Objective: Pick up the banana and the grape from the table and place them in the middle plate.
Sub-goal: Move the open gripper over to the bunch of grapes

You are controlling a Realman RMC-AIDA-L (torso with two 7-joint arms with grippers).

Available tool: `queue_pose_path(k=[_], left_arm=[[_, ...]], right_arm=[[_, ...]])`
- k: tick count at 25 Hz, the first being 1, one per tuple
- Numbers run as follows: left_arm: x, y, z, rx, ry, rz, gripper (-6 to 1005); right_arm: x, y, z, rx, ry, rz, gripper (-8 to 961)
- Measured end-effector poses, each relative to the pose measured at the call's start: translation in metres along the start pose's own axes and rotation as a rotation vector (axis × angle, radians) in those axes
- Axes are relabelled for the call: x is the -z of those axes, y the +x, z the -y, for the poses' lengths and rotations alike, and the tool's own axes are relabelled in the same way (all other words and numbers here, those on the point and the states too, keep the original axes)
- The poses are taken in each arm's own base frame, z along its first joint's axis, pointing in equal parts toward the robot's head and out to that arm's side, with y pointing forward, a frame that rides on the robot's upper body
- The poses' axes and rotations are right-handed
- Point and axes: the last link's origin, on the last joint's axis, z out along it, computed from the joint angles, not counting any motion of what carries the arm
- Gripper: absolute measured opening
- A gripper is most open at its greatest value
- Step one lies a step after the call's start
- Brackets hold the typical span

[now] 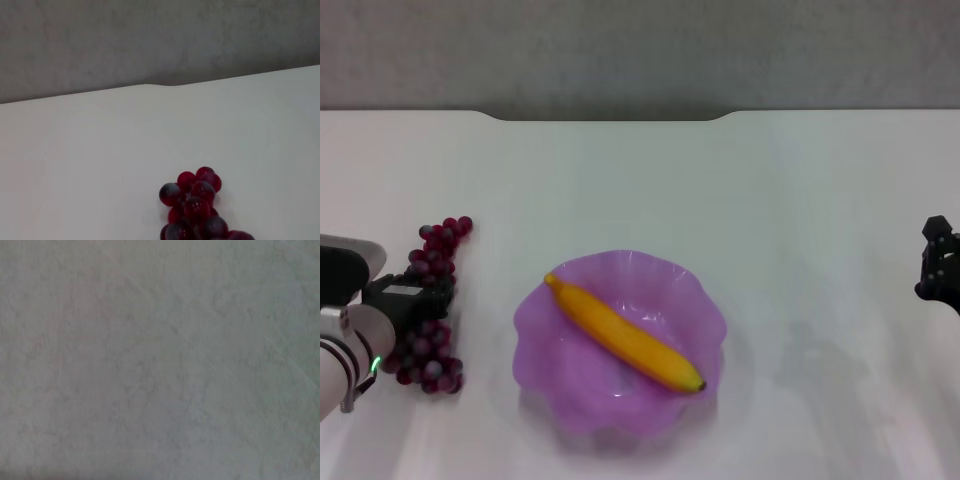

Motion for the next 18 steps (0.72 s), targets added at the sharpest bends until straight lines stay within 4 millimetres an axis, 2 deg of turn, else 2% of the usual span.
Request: queue_pose_path(k=[18], left_arm=[[0.0, 0.0007, 0.0008, 0.0, 0.001, -0.003, 384]], right_arm=[[0.0003, 0.0003, -0.0004, 0.001, -0.002, -0.001, 0]])
